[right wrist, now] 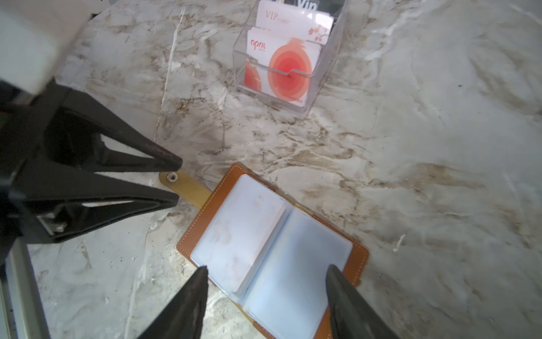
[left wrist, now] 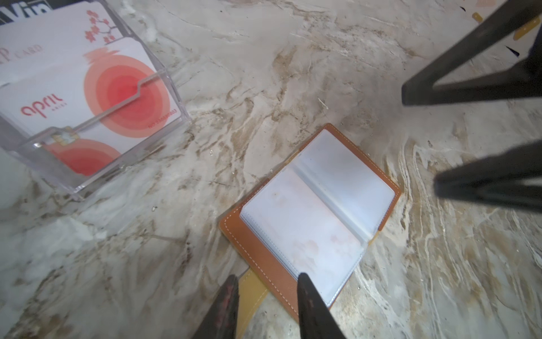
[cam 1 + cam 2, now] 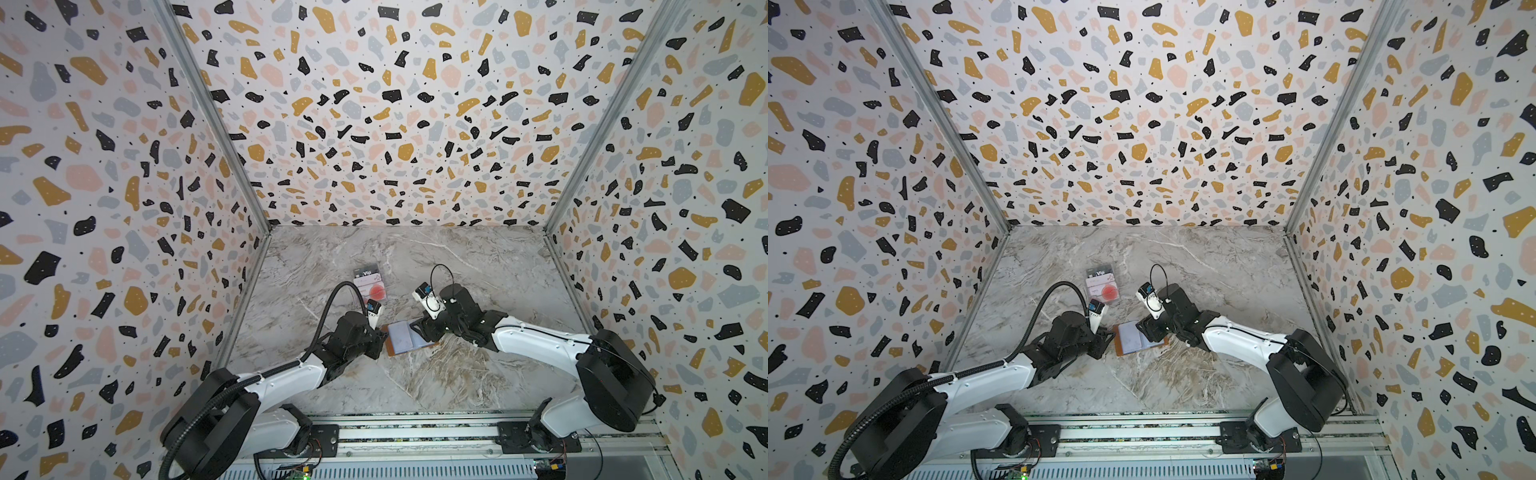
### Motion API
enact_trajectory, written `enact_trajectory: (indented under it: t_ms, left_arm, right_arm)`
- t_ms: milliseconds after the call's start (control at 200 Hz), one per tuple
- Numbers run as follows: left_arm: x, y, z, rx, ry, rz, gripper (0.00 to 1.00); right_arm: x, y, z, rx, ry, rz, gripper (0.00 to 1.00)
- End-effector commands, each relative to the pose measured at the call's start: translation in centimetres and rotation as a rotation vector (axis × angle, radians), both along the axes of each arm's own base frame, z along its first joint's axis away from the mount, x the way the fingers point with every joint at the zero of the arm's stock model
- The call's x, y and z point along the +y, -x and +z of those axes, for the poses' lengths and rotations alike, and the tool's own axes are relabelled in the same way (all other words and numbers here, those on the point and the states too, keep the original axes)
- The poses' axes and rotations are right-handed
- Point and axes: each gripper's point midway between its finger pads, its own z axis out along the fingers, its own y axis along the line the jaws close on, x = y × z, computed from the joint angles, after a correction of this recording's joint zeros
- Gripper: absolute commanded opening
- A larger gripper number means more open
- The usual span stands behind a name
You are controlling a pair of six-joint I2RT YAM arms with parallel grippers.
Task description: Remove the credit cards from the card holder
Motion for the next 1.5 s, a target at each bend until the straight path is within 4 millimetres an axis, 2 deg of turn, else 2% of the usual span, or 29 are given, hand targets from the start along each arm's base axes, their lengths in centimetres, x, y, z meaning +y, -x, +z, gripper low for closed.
enact_trajectory:
  t_ms: [0, 160, 290, 390, 641, 1016, 1296, 1497]
  left_arm:
    - [-0.6, -0.8, 0.5, -0.018, 0.073, 0.041, 0.29]
    - [-0.8, 0.0, -1.5, 0.050, 0.113, 0.052, 0.19]
    - [-0.9, 0.6, -2.1, 0.071, 0.155, 0.048, 0.17]
    - [-0.4, 0.9, -2.9, 0.085, 0.132, 0.064, 0.16]
    - [1.3, 0.9, -4.5, 0.106, 0.073, 0.138, 0.16]
    - [1.2, 1.0, -5.4, 0.136, 0.072, 0.146, 0.13]
    - [1.3, 1.0, -5.6, 0.138, 0.067, 0.150, 0.13]
    - [1.5, 1.1, -5.8, 0.139, 0.061, 0.153, 0.12]
  right_arm:
    - [2.0, 0.4, 0.7, -0.004, -0.014, 0.022, 0.65]
    - [3.9, 0.8, -1.1, 0.023, 0.035, 0.023, 0.65]
    - [4.4, 0.5, -3.3, 0.050, 0.108, 0.000, 0.64]
    - [4.6, 0.6, -4.0, 0.056, 0.134, 0.001, 0.64]
    - [4.8, 0.8, -5.1, 0.052, 0.189, 0.009, 0.64]
    - [5.4, 2.1, -6.2, 0.062, 0.232, 0.049, 0.65]
    - [4.8, 2.9, -6.6, 0.064, 0.262, 0.084, 0.63]
    - [3.5, 2.7, -7.3, 0.048, 0.332, 0.081, 0.64]
